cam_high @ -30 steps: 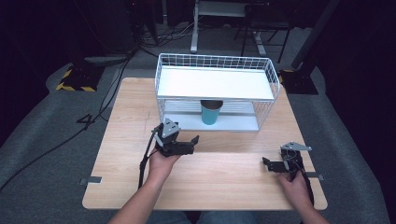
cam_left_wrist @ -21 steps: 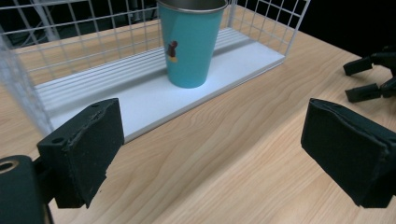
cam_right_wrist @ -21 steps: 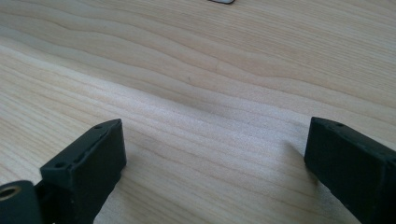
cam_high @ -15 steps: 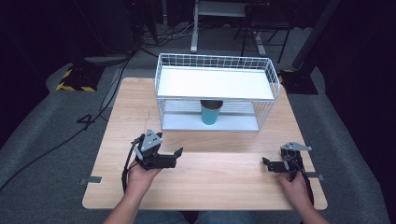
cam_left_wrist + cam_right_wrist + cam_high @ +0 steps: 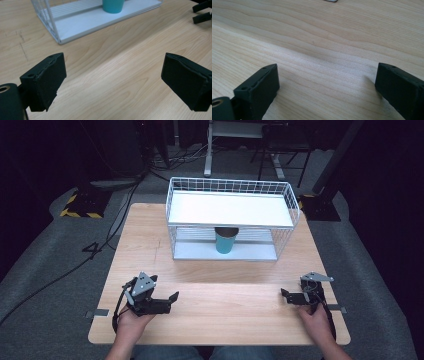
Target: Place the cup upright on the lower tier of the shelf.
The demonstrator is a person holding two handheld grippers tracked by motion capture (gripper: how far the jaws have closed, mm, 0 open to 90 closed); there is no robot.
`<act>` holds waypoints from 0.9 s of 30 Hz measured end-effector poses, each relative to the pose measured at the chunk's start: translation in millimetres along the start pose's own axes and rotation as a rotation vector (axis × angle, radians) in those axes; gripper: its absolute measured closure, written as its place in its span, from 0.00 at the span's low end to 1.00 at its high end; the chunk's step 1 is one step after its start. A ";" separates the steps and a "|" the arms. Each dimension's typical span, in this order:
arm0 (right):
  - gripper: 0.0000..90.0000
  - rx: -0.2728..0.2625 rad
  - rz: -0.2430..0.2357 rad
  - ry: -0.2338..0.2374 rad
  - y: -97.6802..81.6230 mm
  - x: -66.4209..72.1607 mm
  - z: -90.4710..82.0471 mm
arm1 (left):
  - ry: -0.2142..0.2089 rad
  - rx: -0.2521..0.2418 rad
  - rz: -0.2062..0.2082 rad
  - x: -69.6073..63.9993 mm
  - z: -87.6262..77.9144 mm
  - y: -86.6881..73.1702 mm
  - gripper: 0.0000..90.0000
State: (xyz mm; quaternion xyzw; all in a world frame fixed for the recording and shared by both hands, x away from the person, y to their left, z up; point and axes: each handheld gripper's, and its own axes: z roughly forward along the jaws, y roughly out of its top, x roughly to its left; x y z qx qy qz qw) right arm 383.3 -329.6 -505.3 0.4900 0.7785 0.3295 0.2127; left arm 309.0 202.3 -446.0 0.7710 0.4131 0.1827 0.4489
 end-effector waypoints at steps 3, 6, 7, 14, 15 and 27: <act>0.06 0.000 -0.002 -0.001 -0.1 0.0 -0.1 | 0.023 0.029 0.002 5.4 0.4 -10.1 0.07; 0.06 0.000 -0.002 0.000 -0.1 0.3 -0.1 | 0.030 0.058 -0.008 9.2 3.6 -19.6 0.08; 0.06 0.000 -0.001 0.000 -0.1 0.3 -0.1 | 0.028 0.075 -0.006 10.6 4.5 -22.1 0.08; 0.06 0.000 -0.002 0.000 -0.1 0.2 -0.1 | 0.019 0.172 0.003 14.6 11.9 -37.6 0.08; 0.06 0.000 -0.002 0.000 -0.1 0.3 -0.1 | 0.008 0.191 0.006 15.3 13.4 -39.3 0.08; 0.06 0.000 -0.002 0.000 -0.1 0.3 -0.1 | 0.019 0.308 0.057 14.1 22.8 -49.5 0.06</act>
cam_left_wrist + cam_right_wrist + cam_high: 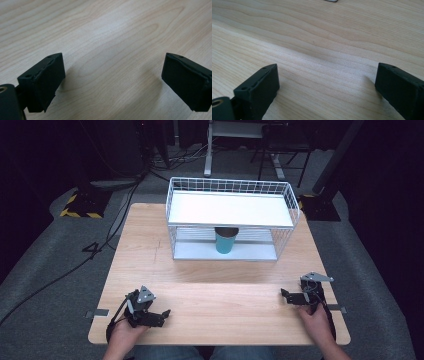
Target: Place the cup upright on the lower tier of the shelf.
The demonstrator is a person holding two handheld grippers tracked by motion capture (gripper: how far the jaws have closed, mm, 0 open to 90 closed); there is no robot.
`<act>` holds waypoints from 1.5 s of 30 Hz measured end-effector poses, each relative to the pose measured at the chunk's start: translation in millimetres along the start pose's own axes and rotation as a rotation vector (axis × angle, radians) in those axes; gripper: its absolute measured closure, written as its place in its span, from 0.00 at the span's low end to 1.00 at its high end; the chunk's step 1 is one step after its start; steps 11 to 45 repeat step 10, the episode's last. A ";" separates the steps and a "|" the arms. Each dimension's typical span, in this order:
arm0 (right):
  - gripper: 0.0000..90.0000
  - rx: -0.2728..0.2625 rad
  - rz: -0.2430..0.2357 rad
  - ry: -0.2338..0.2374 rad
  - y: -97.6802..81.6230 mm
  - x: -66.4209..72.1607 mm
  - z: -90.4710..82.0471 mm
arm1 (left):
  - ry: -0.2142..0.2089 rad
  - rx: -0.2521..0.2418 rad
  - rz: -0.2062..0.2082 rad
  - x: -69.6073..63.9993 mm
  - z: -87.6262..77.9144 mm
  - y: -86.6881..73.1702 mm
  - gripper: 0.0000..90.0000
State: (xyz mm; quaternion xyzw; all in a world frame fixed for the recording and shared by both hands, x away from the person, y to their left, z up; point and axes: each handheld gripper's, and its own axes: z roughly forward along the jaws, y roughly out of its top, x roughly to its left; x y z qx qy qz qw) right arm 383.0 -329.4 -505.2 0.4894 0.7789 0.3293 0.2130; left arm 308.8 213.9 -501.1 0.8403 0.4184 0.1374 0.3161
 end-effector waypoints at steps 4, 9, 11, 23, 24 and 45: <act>0.06 0.000 0.000 0.000 0.0 0.0 0.0 | 0.011 -0.012 0.019 -2.6 3.2 -1.7 0.01; 0.06 0.000 0.000 0.000 0.0 0.0 0.0 | 0.004 -0.016 0.024 -3.2 3.7 -2.0 0.00; 0.06 0.000 0.000 0.000 0.0 0.0 0.0 | 0.004 -0.016 0.025 -3.1 3.7 -2.0 0.00; 0.06 0.000 0.000 0.000 0.0 0.0 0.0 | 0.004 -0.016 0.025 -3.1 3.7 -2.0 0.00; 0.06 0.000 0.000 0.000 0.0 0.0 0.0 | 0.004 -0.016 0.025 -3.1 3.7 -2.0 0.00; 0.06 0.000 0.000 0.000 0.0 0.0 0.0 | 0.004 -0.016 0.025 -3.1 3.7 -2.0 0.00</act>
